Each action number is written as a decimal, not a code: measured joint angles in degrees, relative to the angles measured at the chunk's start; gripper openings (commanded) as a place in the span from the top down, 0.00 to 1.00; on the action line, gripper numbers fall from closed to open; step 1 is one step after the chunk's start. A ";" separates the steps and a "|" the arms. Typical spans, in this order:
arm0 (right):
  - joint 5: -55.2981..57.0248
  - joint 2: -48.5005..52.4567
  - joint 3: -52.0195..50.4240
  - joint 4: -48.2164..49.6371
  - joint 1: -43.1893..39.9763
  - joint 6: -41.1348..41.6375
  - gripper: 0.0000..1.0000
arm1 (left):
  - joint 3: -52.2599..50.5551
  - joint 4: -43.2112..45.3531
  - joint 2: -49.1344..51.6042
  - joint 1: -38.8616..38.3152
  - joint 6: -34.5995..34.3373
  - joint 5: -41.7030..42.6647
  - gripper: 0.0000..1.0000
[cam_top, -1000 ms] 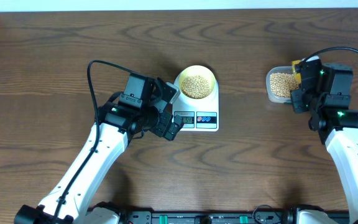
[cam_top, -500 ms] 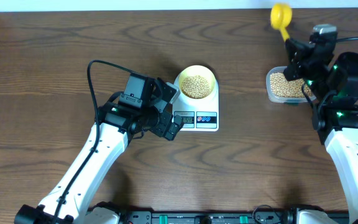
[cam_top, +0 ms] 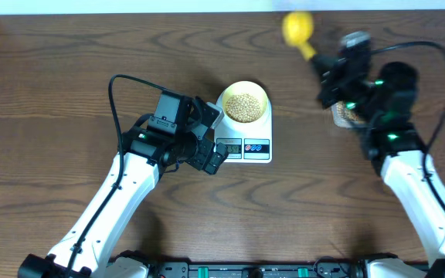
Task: Scoop item into bowl and weigh 50g on scale
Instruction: 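Carry the filled scoop left over the yellow bowl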
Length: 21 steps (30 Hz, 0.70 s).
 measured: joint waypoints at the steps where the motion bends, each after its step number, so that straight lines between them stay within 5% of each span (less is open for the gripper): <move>1: 0.11 0.20 0.00 -2.51 1.73 -1.79 0.99 | 0.00 0.00 0.00 0.00 0.00 0.00 0.02; 6: 3.43 1.07 -0.02 -10.29 8.26 -8.76 0.99 | 0.00 0.04 0.00 0.00 0.00 -0.02 0.02; 21: 6.71 8.70 -0.02 -8.68 11.61 -12.68 0.99 | 0.00 0.02 0.00 0.00 0.00 0.00 0.02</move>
